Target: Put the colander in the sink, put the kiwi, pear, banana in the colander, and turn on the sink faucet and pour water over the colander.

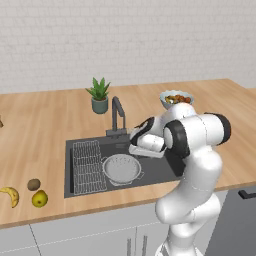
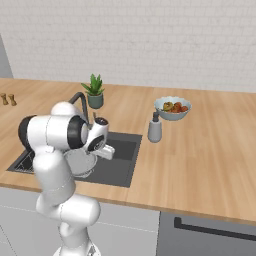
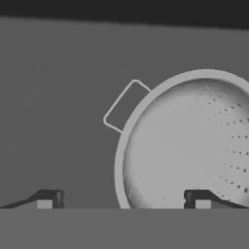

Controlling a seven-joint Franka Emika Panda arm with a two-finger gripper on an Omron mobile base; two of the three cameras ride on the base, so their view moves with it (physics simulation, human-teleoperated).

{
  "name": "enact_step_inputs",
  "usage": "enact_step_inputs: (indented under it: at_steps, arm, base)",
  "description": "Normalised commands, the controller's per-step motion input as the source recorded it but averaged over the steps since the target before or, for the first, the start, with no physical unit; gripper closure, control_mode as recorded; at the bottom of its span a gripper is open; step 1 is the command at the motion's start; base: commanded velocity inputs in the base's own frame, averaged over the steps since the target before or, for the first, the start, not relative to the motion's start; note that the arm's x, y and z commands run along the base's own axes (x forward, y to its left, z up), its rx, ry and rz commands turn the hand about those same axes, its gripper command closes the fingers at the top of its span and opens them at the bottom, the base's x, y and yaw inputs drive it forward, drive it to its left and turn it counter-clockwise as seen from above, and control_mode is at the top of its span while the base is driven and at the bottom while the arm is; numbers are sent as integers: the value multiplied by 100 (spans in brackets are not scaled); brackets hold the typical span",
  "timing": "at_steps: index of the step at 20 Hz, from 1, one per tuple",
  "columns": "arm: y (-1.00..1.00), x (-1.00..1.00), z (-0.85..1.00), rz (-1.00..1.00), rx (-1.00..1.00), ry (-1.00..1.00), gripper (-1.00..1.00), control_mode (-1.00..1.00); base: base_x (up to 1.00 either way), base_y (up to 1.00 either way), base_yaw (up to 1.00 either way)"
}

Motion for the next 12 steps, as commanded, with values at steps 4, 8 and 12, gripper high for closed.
enact_step_inputs:
  at_steps: [4,8,12]
  arm:
    - [-16,-46,57,-39,2,0,-100,-100]
    - [0,-41,61,-47,10,4,-100,-100]
    - [11,-37,57,-50,2,4,-100,-100]
  base:
    - [0,0,0]
    - [0,0,0]
    - [0,0,0]
